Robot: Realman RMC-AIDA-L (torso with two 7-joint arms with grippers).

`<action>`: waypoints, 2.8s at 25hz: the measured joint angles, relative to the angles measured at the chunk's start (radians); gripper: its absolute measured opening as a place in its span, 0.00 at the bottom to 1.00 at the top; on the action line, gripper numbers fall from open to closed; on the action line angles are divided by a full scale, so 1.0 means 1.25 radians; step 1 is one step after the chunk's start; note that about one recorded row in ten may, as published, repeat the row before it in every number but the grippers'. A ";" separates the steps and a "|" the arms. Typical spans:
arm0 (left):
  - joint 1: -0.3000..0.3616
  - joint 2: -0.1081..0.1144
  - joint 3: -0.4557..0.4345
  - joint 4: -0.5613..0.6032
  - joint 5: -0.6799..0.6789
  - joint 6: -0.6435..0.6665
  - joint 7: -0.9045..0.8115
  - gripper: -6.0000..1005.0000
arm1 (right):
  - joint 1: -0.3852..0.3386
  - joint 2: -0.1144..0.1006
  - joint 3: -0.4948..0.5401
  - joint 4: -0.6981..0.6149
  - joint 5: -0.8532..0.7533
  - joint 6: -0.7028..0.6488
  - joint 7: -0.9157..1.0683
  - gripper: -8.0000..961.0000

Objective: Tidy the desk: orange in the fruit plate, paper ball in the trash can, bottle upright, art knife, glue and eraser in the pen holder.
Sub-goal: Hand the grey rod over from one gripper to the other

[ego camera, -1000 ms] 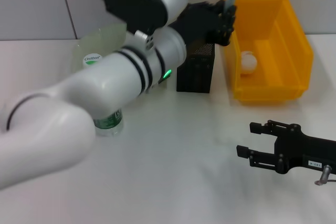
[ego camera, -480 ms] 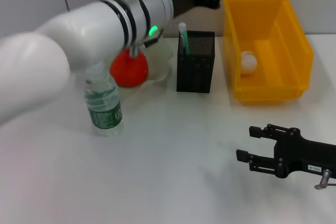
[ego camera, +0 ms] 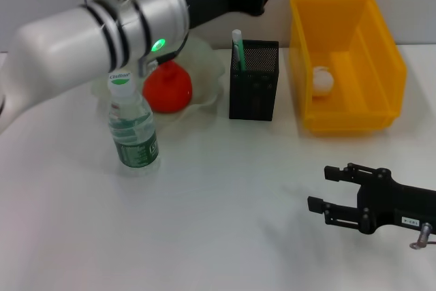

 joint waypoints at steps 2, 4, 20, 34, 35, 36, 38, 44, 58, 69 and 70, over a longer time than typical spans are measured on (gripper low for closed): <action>0.013 0.000 -0.006 -0.003 -0.041 0.018 0.051 0.17 | -0.004 0.000 0.002 0.004 0.004 -0.009 0.000 0.77; 0.066 0.000 -0.020 -0.010 -0.130 0.078 0.175 0.17 | -0.009 -0.001 0.008 0.012 0.015 -0.023 0.000 0.77; 0.193 0.000 -0.049 -0.102 -0.291 0.243 0.476 0.17 | -0.068 -0.002 0.176 0.150 0.026 -0.220 0.039 0.77; 0.224 -0.002 -0.035 -0.185 -0.350 0.382 0.538 0.17 | -0.039 -0.001 0.204 0.203 0.069 -0.279 0.072 0.77; 0.226 -0.002 -0.031 -0.185 -0.352 0.387 0.538 0.17 | -0.033 -0.001 0.204 0.203 0.070 -0.280 0.072 0.77; 0.228 -0.002 -0.027 -0.185 -0.354 0.392 0.538 0.17 | -0.026 0.000 0.203 0.202 0.070 -0.280 0.073 0.77; 0.229 -0.003 -0.008 -0.185 -0.368 0.396 0.540 0.17 | -0.014 0.000 0.203 0.200 0.071 -0.279 0.073 0.77; 0.227 -0.004 0.052 -0.188 -0.398 0.402 0.573 0.17 | 0.031 0.001 0.200 0.178 0.071 -0.275 0.073 0.77; 0.198 -0.006 0.098 -0.271 -0.489 0.404 0.662 0.17 | 0.096 0.003 0.200 0.129 0.076 -0.283 0.063 0.77; 0.195 -0.006 0.115 -0.273 -0.492 0.405 0.674 0.17 | 0.125 0.005 0.199 0.085 0.112 -0.285 0.039 0.77; 0.194 -0.006 0.122 -0.273 -0.498 0.406 0.682 0.17 | 0.129 0.005 0.199 0.077 0.113 -0.285 0.036 0.77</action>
